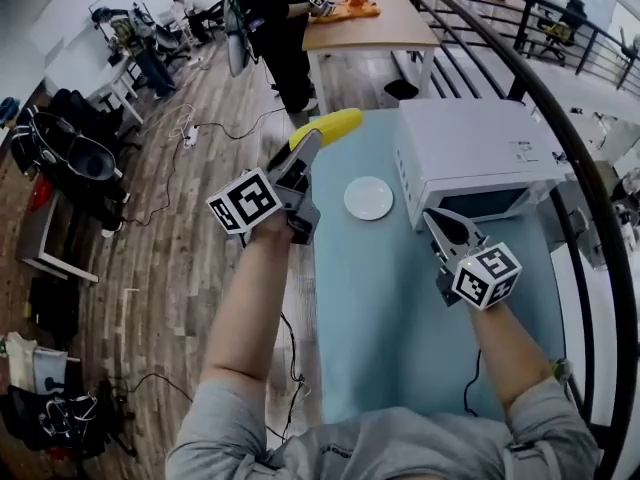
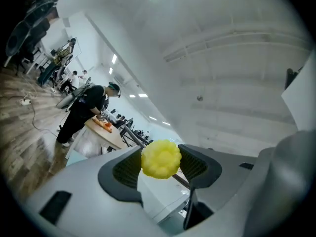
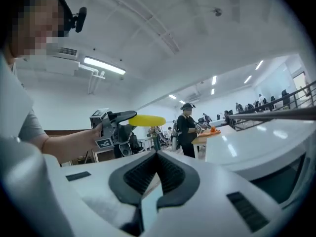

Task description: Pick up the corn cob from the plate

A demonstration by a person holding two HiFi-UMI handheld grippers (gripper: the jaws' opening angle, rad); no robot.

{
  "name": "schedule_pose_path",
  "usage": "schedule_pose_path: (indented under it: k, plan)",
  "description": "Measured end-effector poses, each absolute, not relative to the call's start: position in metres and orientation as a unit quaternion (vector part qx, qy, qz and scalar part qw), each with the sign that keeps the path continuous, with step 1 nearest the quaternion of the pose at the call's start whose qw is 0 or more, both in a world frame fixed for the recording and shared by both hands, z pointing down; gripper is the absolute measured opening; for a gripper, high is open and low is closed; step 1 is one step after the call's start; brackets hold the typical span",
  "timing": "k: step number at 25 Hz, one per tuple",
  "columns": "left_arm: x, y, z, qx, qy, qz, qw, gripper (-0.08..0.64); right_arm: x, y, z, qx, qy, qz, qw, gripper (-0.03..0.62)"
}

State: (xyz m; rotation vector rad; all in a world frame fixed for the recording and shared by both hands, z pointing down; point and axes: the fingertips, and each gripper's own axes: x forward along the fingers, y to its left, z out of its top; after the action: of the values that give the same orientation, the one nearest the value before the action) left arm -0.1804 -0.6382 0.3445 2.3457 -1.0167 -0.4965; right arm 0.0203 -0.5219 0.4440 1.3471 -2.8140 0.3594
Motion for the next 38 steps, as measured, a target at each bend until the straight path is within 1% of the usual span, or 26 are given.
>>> schedule_pose_path:
  k: [9,14,22,26,30,34,38]
  plan:
    - [-0.225,-0.556,0.140,0.907,-0.337,-0.199,0.156,0.242,-0.002,-0.466,0.284,0.464,-0.885,0.016,-0.040,0.009]
    - [-0.240,-0.498,0.064,0.918,-0.319,-0.204,0.119,0.239,-0.018,-0.415,0.225,0.475,-0.878,-0.022,-0.054,0.009]
    - [-0.246,-0.403,-0.035,0.926,-0.298,-0.223,0.063,0.238,-0.029,-0.333,0.133,0.469,-0.876,-0.086,-0.071,0.009]
    - [-0.219,-0.357,-0.077,0.927,-0.298,-0.225,0.031,0.236,-0.005,-0.300,0.087,0.455,-0.879,-0.119,-0.078,0.009]
    - [-0.183,-0.306,-0.105,0.928,-0.303,-0.216,0.004,0.232,0.032,-0.264,0.061,0.444,-0.883,-0.122,-0.091,0.009]
    - [-0.135,-0.263,-0.113,0.931,-0.309,-0.195,-0.010,0.227,0.075,-0.230,0.055,0.431,-0.890,-0.122,-0.091,0.009]
    - [-0.080,-0.222,-0.100,0.932,-0.320,-0.171,-0.020,0.227,0.117,-0.196,0.061,0.409,-0.900,-0.127,-0.083,0.009]
